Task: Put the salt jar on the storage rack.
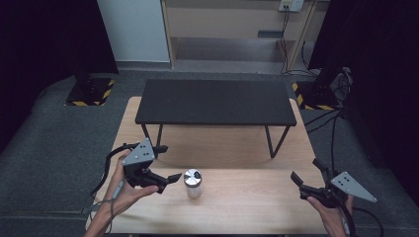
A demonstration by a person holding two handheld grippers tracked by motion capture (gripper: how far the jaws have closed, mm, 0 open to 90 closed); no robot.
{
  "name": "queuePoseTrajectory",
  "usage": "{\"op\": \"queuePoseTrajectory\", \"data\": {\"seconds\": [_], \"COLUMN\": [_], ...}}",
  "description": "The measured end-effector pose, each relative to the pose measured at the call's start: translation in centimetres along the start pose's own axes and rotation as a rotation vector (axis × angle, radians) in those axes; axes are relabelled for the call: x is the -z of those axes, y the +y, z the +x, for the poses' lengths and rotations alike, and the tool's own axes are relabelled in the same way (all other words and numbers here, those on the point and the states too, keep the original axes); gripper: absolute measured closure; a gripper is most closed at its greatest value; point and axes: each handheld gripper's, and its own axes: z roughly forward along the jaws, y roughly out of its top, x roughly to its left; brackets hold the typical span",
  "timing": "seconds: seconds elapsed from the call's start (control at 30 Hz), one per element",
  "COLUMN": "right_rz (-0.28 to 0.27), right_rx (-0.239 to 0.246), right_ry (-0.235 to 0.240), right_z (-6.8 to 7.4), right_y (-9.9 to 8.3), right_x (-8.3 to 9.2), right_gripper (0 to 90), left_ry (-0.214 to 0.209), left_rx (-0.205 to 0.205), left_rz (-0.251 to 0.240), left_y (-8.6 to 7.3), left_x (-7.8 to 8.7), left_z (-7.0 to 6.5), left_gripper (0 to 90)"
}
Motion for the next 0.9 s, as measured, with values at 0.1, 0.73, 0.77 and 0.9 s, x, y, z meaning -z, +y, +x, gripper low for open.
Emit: {"op": "queuePoseTrajectory", "data": {"seconds": [0.1,0.73,0.77,0.9], "right_rz": [-0.002,0.0,0.0,0.001], "right_rx": [-0.001,-0.001,-0.001,-0.002], "right_ry": [0.0,0.003,0.003,0.005], "right_z": [0.0,-0.1,-0.1,-0.1], "right_y": [0.0,0.0,0.0,0.0], "right_x": [0.0,-0.1,-0.1,-0.1], "right_gripper": [6.1,6.3,6.3,6.3], "left_ry": [0.0,-0.059,-0.06,-0.062], "left_rx": [0.002,-0.01,-0.013,-0.053], "left_rz": [0.017,0.268,0.274,0.278], "left_y": [-0.2,-0.6,-0.6,-1.1], "left_x": [-0.8,-9.4,-9.6,-10.3], "left_z": [0.0,0.6,0.6,0.5], "left_gripper": [5.0,8.8,8.8,21.5]}}
